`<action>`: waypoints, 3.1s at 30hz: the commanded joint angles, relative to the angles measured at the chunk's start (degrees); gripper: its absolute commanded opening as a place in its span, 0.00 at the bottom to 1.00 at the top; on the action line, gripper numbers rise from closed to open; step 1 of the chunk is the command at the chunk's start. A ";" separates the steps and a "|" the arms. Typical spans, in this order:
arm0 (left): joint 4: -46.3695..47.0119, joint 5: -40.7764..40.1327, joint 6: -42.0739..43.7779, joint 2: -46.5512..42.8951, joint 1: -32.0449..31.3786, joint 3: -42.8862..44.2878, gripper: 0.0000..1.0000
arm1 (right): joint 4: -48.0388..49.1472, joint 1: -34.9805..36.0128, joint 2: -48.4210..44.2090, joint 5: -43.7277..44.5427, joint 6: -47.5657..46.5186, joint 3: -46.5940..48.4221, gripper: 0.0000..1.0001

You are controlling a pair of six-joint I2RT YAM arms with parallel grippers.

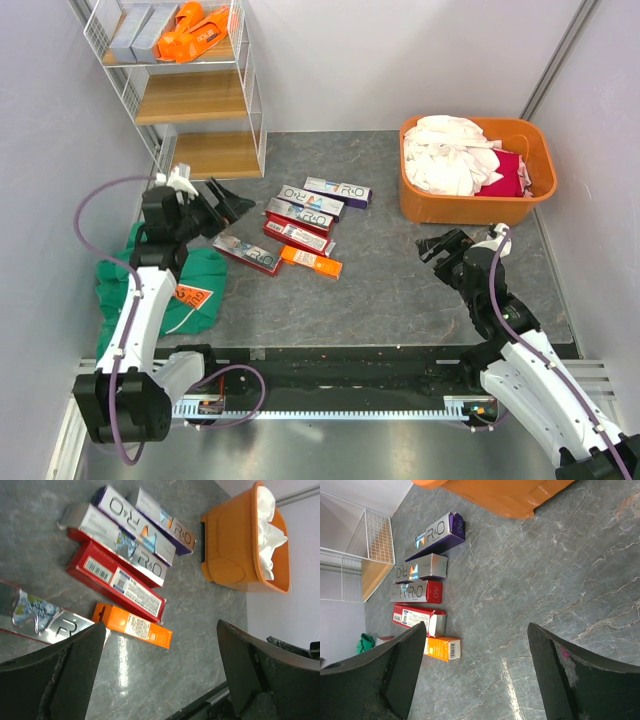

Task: Place and organize the toothpastes onto the shelf
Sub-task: Place the toothpaste on the shelf.

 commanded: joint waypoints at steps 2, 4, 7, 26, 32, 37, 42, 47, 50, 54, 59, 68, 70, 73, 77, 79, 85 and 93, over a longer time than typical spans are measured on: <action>-6.68 -8.40 11.02 4.49 -0.11 19.46 0.96 | 1.83 0.08 0.10 -1.01 -1.56 -0.09 0.91; -8.53 -11.03 13.39 7.13 -0.11 25.11 0.91 | 1.92 0.00 0.19 -1.10 -1.65 0.00 0.91; -10.90 -12.71 15.42 13.11 -0.20 35.92 0.84 | 2.18 0.08 0.19 -1.10 -2.00 -0.09 0.91; -18.65 -17.19 12.36 52.76 -3.62 100.81 0.42 | 2.27 0.00 0.19 -1.01 -2.79 -0.88 0.92; -11.36 -17.99 7.35 56.97 -4.15 100.73 0.32 | 2.09 0.17 0.36 -1.10 -2.88 -0.97 0.93; -7.75 -19.91 3.57 59.36 -4.50 101.08 0.29 | 1.83 0.08 0.10 -1.10 -3.23 -0.97 0.93; -3.62 -22.37 1.72 59.97 -4.68 100.47 0.29 | 1.39 0.08 -0.60 -0.93 -3.15 -1.66 0.94; -1.16 -24.58 0.32 61.11 -4.68 99.85 0.29 | 1.21 0.08 -0.95 -0.58 -3.14 -2.11 0.94; 0.16 -24.41 -0.65 62.78 -4.77 100.11 0.29 | 1.04 0.08 -1.04 -0.40 -3.58 -1.93 0.94; 1.13 -25.98 0.40 64.89 -5.73 101.17 0.29 | 0.69 0.08 -0.87 0.21 -4.20 -1.67 0.94; 2.71 -27.83 2.95 66.65 -7.75 101.61 0.30 | -0.37 0.08 -1.22 0.57 -4.11 -1.84 0.94; 3.94 -31.69 2.51 67.53 -8.11 101.87 0.31 | -1.42 0.08 -2.18 1.27 -4.20 -1.93 0.95; 4.12 -32.66 2.51 67.53 -8.11 101.87 0.31 | -1.60 0.08 -2.45 1.36 -4.20 -2.11 0.95; 4.38 -34.59 1.90 67.53 -7.93 101.87 0.32 | -1.86 0.08 -2.54 1.36 -4.20 -2.11 0.95; 4.47 -36.97 0.84 67.88 -7.49 101.96 0.32 | -2.13 0.08 -2.54 1.53 -4.29 -1.93 0.95; 3.95 -38.19 0.23 67.97 -7.14 101.87 0.32 | -2.30 0.08 -2.62 1.53 -4.29 -1.93 0.95; 3.42 -40.22 -0.30 67.88 -6.26 101.61 0.32 | -3.00 0.17 -3.07 1.62 -4.38 -1.93 0.95; 3.94 -43.21 -0.13 67.53 -5.91 101.61 0.32 | -3.62 0.08 -3.33 1.71 -4.20 -1.93 0.95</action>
